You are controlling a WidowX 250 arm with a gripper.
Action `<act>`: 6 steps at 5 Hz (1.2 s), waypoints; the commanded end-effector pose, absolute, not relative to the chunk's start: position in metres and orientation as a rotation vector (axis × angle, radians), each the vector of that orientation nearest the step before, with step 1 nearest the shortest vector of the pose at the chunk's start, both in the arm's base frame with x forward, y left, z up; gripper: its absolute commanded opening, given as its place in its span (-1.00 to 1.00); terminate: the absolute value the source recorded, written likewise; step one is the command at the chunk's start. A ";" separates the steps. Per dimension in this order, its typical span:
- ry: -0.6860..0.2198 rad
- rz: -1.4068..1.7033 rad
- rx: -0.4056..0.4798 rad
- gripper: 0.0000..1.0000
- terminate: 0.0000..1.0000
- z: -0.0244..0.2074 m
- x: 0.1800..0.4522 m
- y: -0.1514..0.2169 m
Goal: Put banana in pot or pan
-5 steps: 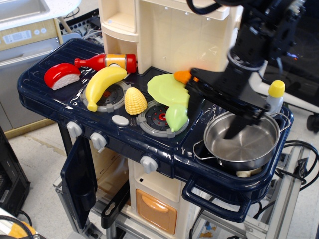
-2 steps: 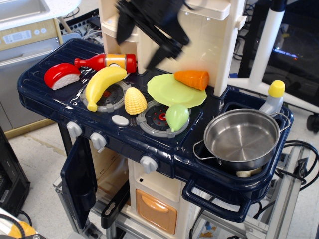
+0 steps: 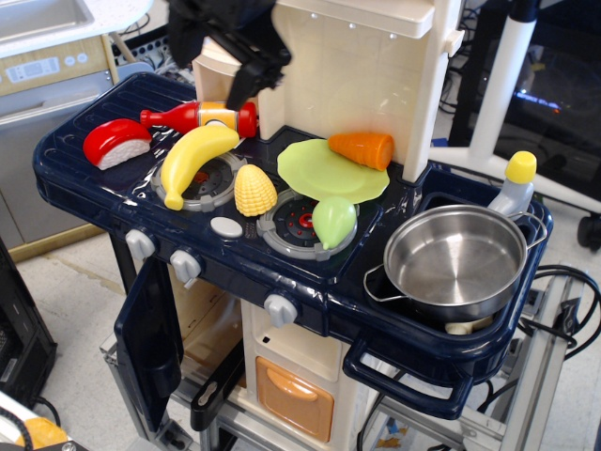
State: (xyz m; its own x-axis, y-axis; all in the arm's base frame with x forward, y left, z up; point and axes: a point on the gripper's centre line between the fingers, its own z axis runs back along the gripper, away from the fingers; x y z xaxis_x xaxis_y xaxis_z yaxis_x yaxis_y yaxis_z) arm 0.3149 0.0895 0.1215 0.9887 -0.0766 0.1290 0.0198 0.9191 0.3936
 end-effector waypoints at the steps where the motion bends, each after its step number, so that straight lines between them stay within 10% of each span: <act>1: -0.167 -0.019 0.327 1.00 -1.00 0.109 0.320 0.107; 6: -0.162 -0.008 0.152 1.00 -1.00 0.036 0.319 0.132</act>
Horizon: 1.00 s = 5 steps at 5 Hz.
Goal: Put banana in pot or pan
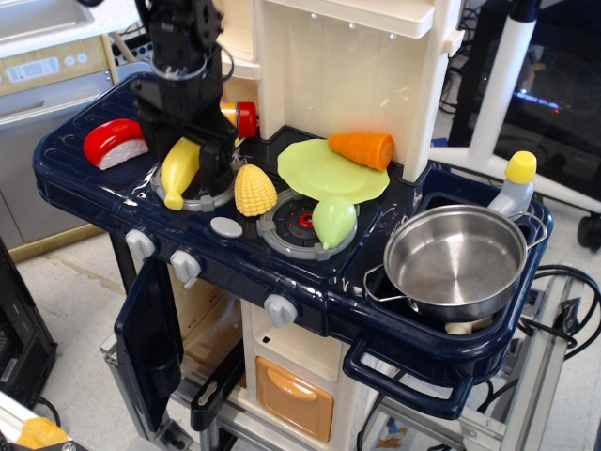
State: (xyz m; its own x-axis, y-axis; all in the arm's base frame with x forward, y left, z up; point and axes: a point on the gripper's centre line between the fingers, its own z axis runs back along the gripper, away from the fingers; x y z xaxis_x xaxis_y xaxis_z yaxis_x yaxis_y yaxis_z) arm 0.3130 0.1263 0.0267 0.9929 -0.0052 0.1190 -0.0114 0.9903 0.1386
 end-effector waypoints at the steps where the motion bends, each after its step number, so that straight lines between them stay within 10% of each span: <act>1: -0.152 0.023 0.165 -1.00 -1.00 0.036 0.313 0.128; 5: -0.017 0.010 0.255 -1.00 -1.00 0.132 0.288 0.057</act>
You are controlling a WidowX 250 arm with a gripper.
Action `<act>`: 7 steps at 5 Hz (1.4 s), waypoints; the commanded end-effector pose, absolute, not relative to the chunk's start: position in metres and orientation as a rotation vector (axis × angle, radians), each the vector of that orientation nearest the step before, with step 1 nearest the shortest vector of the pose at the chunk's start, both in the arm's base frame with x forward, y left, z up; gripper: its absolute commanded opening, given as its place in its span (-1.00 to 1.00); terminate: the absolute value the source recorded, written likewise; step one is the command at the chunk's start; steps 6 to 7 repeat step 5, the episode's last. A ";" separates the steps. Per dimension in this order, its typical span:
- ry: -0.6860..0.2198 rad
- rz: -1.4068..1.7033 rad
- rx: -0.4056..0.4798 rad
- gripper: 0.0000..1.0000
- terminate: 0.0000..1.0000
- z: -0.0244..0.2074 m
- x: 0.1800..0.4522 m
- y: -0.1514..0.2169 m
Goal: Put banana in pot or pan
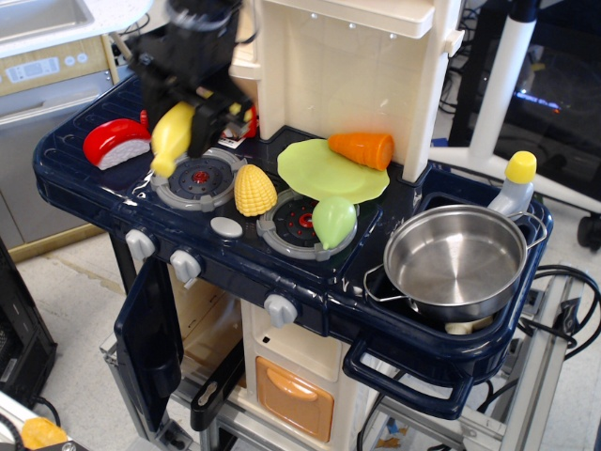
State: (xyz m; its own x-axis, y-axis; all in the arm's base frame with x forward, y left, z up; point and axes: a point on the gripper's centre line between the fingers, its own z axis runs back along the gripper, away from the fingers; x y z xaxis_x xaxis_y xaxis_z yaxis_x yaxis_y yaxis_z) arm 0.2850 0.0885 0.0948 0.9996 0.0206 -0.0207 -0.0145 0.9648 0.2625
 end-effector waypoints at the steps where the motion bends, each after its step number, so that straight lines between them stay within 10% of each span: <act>1: -0.055 -0.141 0.255 -1.00 -1.00 0.137 0.288 0.008; 4: -0.060 -0.247 0.100 -1.00 -1.00 0.116 0.301 -0.088; 5: -0.072 -0.254 0.089 -1.00 1.00 0.098 0.311 -0.087; 7: -0.072 -0.254 0.089 -1.00 1.00 0.098 0.311 -0.087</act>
